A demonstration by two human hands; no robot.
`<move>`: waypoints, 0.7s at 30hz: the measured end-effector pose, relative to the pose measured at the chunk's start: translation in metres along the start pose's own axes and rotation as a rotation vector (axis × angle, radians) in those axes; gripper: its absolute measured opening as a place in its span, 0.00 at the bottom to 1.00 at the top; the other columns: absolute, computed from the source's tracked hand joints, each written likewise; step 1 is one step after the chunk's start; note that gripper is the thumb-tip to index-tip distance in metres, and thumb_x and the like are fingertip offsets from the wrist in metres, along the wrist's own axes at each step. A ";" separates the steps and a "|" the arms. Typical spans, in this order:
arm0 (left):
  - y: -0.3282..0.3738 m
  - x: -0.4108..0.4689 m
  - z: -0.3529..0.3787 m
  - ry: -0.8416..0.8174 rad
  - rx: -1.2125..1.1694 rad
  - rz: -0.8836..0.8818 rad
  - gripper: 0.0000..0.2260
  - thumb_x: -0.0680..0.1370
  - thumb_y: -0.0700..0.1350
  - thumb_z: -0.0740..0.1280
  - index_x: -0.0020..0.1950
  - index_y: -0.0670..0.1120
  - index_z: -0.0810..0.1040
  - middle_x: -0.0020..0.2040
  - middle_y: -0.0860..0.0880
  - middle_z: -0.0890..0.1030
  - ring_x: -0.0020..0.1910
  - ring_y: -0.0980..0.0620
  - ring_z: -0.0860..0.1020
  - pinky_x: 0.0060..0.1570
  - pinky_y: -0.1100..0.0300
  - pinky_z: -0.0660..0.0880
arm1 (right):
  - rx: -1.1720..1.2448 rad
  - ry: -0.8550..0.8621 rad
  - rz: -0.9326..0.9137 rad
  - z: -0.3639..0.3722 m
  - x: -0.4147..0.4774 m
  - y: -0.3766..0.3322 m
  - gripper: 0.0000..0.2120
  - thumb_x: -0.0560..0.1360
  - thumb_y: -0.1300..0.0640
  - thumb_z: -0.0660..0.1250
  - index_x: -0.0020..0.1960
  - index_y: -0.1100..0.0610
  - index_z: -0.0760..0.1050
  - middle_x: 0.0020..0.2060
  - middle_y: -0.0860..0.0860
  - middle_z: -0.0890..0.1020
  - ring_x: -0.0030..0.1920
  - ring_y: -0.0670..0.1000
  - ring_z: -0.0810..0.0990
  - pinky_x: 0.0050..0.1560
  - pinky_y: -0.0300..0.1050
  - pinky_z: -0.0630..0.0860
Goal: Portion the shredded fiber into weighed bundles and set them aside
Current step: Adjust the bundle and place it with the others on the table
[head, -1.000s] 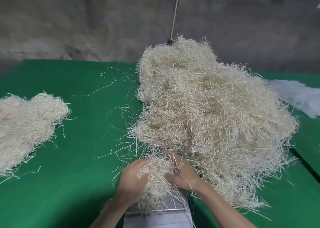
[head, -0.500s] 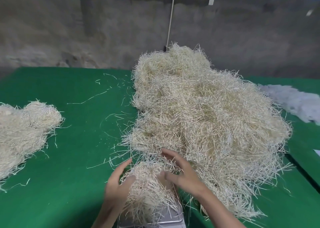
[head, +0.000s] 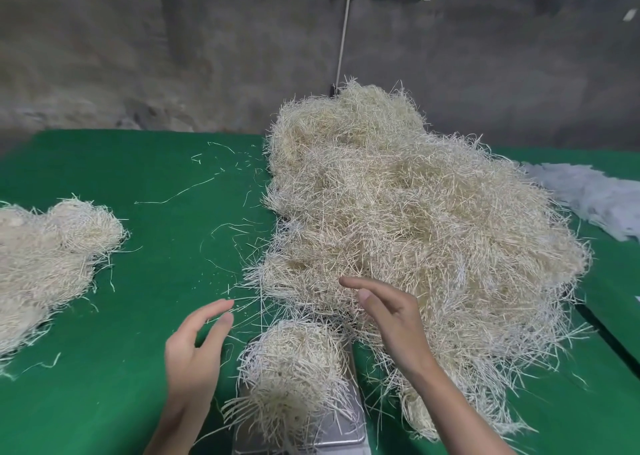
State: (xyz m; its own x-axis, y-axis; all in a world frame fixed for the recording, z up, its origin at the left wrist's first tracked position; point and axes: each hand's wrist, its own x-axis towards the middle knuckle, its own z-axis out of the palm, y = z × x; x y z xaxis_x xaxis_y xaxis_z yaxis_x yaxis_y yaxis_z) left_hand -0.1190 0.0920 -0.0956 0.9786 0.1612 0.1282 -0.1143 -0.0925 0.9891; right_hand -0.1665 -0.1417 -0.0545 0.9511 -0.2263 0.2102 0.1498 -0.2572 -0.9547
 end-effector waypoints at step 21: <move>-0.007 0.006 -0.003 0.021 -0.029 0.031 0.13 0.76 0.36 0.66 0.43 0.54 0.82 0.44 0.58 0.84 0.49 0.60 0.80 0.51 0.63 0.71 | 0.039 0.005 -0.007 0.003 0.004 0.006 0.16 0.78 0.59 0.62 0.48 0.40 0.82 0.50 0.40 0.83 0.57 0.42 0.79 0.62 0.48 0.72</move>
State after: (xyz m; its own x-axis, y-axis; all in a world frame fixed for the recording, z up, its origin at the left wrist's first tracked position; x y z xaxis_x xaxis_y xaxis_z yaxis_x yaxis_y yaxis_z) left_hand -0.1130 0.0970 -0.1019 0.9707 0.1794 0.1597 -0.1494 -0.0696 0.9863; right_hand -0.1612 -0.1413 -0.0601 0.9486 -0.2298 0.2177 0.1667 -0.2218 -0.9607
